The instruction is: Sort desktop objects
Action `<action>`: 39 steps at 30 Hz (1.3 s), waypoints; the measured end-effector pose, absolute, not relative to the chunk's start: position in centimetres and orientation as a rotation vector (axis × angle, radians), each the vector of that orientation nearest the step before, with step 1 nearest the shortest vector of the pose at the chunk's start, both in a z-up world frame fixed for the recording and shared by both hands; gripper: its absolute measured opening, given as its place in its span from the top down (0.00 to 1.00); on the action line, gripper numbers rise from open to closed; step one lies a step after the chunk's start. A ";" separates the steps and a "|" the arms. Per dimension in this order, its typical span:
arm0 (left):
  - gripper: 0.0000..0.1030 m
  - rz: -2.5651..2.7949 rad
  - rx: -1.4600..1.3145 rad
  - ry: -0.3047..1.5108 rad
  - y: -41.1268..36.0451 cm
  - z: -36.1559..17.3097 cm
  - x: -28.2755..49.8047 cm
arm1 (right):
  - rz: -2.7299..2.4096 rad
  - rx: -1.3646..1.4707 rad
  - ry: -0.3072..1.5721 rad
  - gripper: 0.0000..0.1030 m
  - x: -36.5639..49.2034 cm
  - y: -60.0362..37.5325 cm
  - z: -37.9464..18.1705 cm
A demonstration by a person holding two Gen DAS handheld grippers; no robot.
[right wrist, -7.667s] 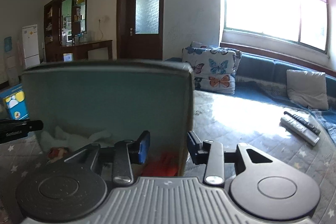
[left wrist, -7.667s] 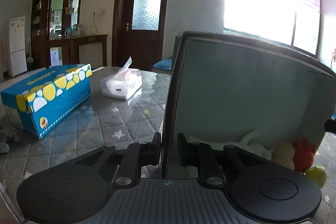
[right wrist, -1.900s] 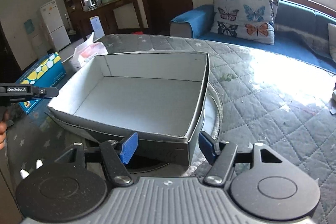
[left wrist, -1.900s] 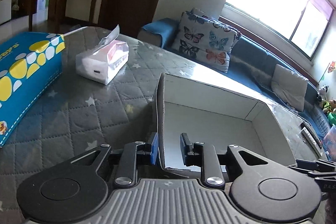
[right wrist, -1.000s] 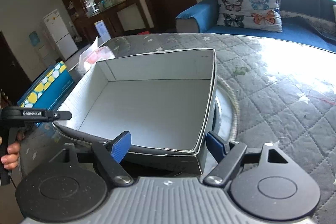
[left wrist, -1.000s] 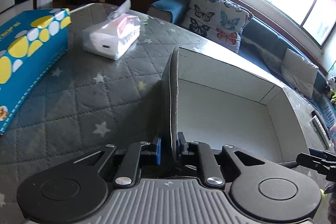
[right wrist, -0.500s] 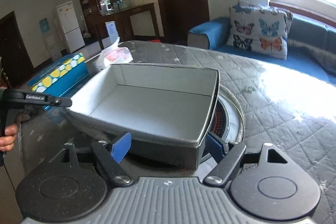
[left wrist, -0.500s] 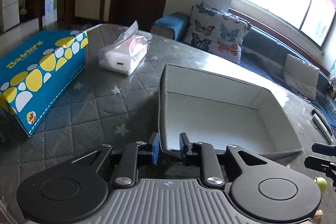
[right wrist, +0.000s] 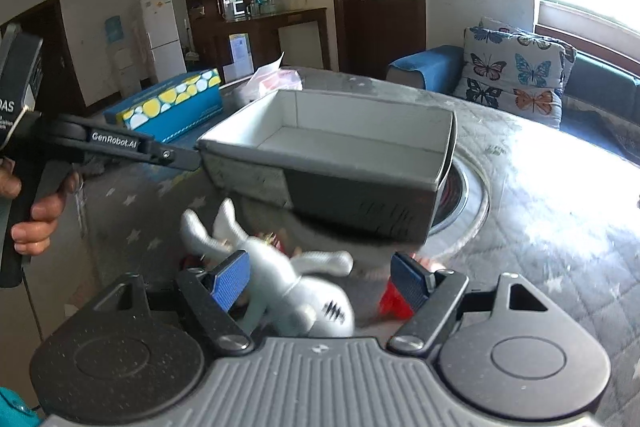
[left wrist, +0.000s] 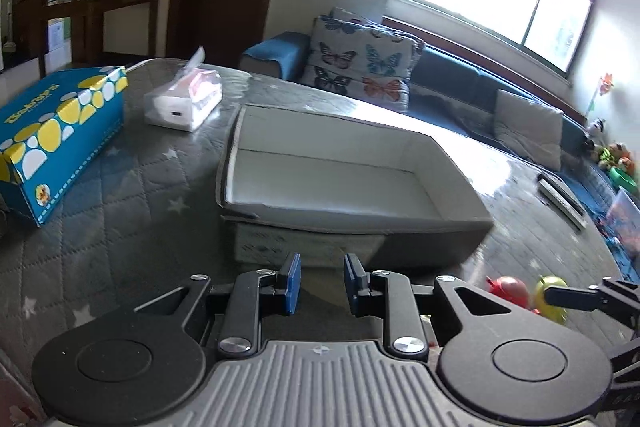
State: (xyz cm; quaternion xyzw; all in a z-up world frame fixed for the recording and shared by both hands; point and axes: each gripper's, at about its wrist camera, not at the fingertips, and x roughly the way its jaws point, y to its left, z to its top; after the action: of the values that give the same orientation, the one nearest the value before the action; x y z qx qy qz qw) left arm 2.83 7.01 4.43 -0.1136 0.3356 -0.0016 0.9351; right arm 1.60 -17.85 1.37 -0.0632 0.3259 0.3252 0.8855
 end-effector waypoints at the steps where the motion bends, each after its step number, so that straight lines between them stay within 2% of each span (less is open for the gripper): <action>1: 0.75 -0.009 -0.227 0.687 6.6 4.4 2.5 | 0.672 -0.133 0.677 0.23 1.3 -17.9 1.2; 20: 0.74 -0.035 -0.123 0.676 0.6 3.4 -2.6 | 0.594 -0.127 0.681 0.23 -4.0 -18.9 -1.4; 39: 0.74 -0.065 -0.090 0.719 -1.4 2.0 -4.9 | 0.538 -0.086 0.698 0.23 -6.2 -18.9 -2.2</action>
State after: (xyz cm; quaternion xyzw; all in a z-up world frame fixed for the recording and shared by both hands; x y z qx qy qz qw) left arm -4.92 -1.40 2.00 -0.0442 0.3518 -0.0318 0.9345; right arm -6.18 -18.93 -2.23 -0.0417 0.3379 0.2601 0.9036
